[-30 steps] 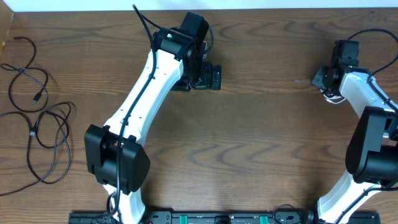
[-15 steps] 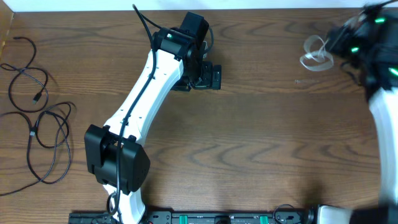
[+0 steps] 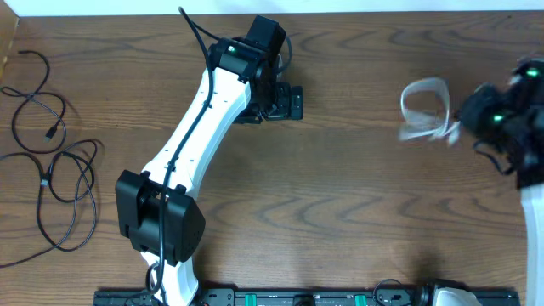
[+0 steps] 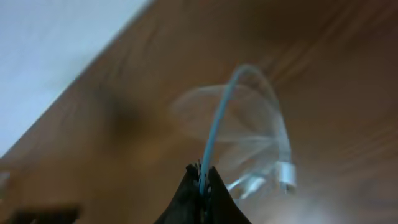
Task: Untangle cables
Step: 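Lift the white cable and carry it left toward the center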
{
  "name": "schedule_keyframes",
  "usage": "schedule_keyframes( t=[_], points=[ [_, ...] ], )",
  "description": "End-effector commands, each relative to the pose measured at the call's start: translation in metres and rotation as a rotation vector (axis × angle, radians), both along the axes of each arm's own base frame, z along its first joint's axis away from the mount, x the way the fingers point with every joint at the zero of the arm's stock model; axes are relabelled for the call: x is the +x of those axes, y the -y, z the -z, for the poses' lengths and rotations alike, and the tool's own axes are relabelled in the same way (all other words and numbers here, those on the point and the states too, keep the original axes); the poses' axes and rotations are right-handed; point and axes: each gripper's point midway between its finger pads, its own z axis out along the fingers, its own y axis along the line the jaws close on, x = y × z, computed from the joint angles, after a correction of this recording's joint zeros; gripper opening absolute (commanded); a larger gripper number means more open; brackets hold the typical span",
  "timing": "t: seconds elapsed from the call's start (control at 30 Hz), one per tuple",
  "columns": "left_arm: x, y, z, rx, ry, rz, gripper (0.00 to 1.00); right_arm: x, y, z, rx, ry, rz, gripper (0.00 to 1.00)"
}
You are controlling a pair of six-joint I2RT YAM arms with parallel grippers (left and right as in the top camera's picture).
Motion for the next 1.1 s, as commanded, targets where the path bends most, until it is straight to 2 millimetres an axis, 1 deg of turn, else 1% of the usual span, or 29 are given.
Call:
schedule_keyframes(
  t=[0.0,0.03,0.07,0.13,0.17,0.2,0.23,0.27,0.3,0.33,0.37,0.4,0.43,0.47,0.5,0.53,0.57,0.6,0.67,0.7,0.73,0.77,0.8,0.83,0.9,0.97,1.0,1.03,1.07],
  points=[
    [0.0,-0.003,0.006,0.014,-0.022,-0.048,1.0,-0.008,-0.088,-0.059,0.461,0.148,-0.393,0.01],
    [0.0,-0.003,0.006,0.014,-0.023,-0.048,1.0,-0.012,-0.104,-0.088,0.558,0.244,-0.531,0.01],
    [0.0,-0.003,0.006,0.014,-0.023,-0.048,1.0,-0.016,-0.112,-0.117,0.633,0.331,-0.638,0.02],
    [0.0,-0.003,0.006,0.013,-0.023,-0.049,1.0,-0.012,-0.11,-0.156,0.683,0.44,-0.688,0.02],
    [0.0,-0.003,0.006,0.013,-0.023,-0.051,1.0,-0.007,-0.105,-0.168,0.655,0.501,-0.677,0.01],
    [0.0,-0.003,0.006,0.013,-0.025,-0.058,1.0,0.0,-0.099,-0.173,0.615,0.55,-0.648,0.02],
    [-0.001,-0.003,0.006,0.013,-0.029,-0.063,1.0,0.006,-0.092,-0.172,0.579,0.573,-0.6,0.02],
    [-0.002,-0.004,0.007,0.014,-0.034,-0.066,1.0,0.012,-0.085,-0.164,0.547,0.56,-0.535,0.01],
    [-0.003,-0.005,0.007,0.017,-0.039,-0.066,1.0,0.019,-0.075,-0.145,0.508,0.503,-0.434,0.02],
    [-0.004,-0.005,0.007,0.019,-0.044,-0.066,1.0,0.024,-0.064,-0.12,0.457,0.422,-0.328,0.01],
    [-0.005,-0.005,0.007,0.021,-0.048,-0.066,1.0,0.026,-0.042,-0.077,0.341,0.283,-0.154,0.01],
    [-0.006,-0.006,0.007,0.023,-0.051,-0.066,1.0,0.022,-0.019,-0.044,0.218,0.165,-0.006,0.01],
    [-0.006,-0.006,0.007,0.023,-0.051,-0.066,1.0,0.012,0.006,-0.014,0.084,0.049,0.132,0.02],
    [-0.006,-0.006,0.007,0.023,-0.052,-0.066,1.0,0.0,0.025,0.005,-0.037,-0.039,0.223,0.02],
    [-0.006,-0.006,0.007,0.023,-0.052,-0.066,1.0,-0.01,0.035,0.018,-0.131,-0.11,0.268,0.02],
    [-0.006,-0.006,0.007,0.023,-0.051,-0.066,1.0,-0.014,0.034,0.025,-0.162,-0.144,0.258,0.01],
    [-0.006,-0.006,0.007,0.023,-0.051,-0.066,1.0,-0.015,0.026,0.026,-0.157,-0.151,0.214,0.01],
    [-0.006,-0.006,0.007,0.022,-0.049,-0.066,1.0,-0.014,0.014,0.025,-0.127,-0.14,0.148,0.01],
    [-0.005,-0.005,0.007,0.021,-0.047,-0.066,1.0,-0.006,-0.022,0.005,0.017,-0.054,-0.017,0.01],
    [-0.005,-0.005,0.007,0.021,-0.048,-0.066,1.0,-0.002,-0.042,-0.013,0.111,0.01,-0.105,0.01],
    [-0.005,-0.006,0.007,0.022,-0.049,-0.066,1.0,0.0,-0.064,-0.034,0.216,0.086,-0.206,0.01],
    [-0.007,-0.006,0.008,0.024,-0.054,-0.066,1.0,-0.001,-0.09,-0.066,0.348,0.188,-0.348,0.01],
    [-0.007,-0.006,0.008,0.025,-0.056,-0.066,1.0,-0.006,-0.109,-0.097,0.464,0.271,-0.466,0.01],
    [-0.008,-0.006,0.008,0.026,-0.058,-0.066,1.0,-0.014,-0.124,-0.126,0.57,0.337,-0.57,0.02],
    [-0.007,-0.006,0.008,0.025,-0.056,-0.066,1.0,-0.027,-0.14,-0.173,0.688,0.441,-0.732,0.02],
    [-0.006,-0.006,0.007,0.022,-0.049,-0.066,1.0,-0.033,-0.146,-0.199,0.646,0.579,-0.838,0.01],
    [-0.005,-0.005,0.007,0.02,-0.047,-0.066,1.0,-0.034,-0.148,-0.205,0.592,0.654,-0.88,0.02],
    [-0.004,-0.005,0.007,0.02,-0.044,-0.066,1.0,-0.034,-0.149,-0.204,0.531,0.713,-0.91,0.02],
    [-0.004,-0.005,0.007,0.019,-0.044,-0.066,1.0,-0.03,-0.149,-0.197,0.489,0.726,-0.903,0.02]
  ],
)
